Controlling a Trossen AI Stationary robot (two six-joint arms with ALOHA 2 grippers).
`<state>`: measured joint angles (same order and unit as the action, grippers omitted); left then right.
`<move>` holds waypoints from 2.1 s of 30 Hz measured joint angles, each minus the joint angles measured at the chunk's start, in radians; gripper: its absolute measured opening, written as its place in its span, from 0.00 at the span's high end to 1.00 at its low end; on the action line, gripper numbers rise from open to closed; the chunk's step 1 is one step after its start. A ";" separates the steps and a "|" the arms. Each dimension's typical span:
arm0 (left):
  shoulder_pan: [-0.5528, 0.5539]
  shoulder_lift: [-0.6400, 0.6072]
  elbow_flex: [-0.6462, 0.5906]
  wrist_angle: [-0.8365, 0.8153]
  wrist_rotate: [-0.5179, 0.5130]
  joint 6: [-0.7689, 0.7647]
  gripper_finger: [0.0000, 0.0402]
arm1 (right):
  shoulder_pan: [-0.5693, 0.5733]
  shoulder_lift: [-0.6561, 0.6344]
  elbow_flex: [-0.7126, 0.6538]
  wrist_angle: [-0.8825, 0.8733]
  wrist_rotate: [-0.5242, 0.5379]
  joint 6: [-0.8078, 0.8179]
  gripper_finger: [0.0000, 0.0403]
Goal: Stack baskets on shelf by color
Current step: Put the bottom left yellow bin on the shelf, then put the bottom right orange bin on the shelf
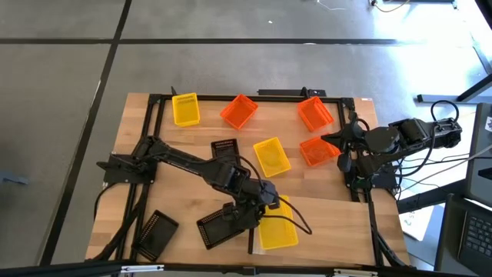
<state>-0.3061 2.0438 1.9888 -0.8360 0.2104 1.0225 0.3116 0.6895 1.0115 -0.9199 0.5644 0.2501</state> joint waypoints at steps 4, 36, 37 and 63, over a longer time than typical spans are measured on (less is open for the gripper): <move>0.000 0.000 0.000 0.000 -0.006 0.034 0.86 | 0.000 0.000 0.000 0.000 0.000 0.000 1.00; 0.001 -0.037 0.002 -0.056 -0.084 0.061 0.86 | 0.000 0.000 0.000 -0.051 -0.075 0.003 1.00; 0.001 -0.038 0.003 -0.058 -0.092 0.061 0.86 | 0.000 0.000 0.000 -0.051 -0.093 0.003 1.00; 0.033 -0.111 -0.001 -0.135 -0.233 -0.028 0.86 | 0.000 0.116 0.000 -0.041 -0.428 -0.072 1.00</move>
<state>-0.2734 1.9324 1.9877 -0.9706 -0.0222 0.9947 0.3115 0.8055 1.0111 -0.9611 0.1364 0.1780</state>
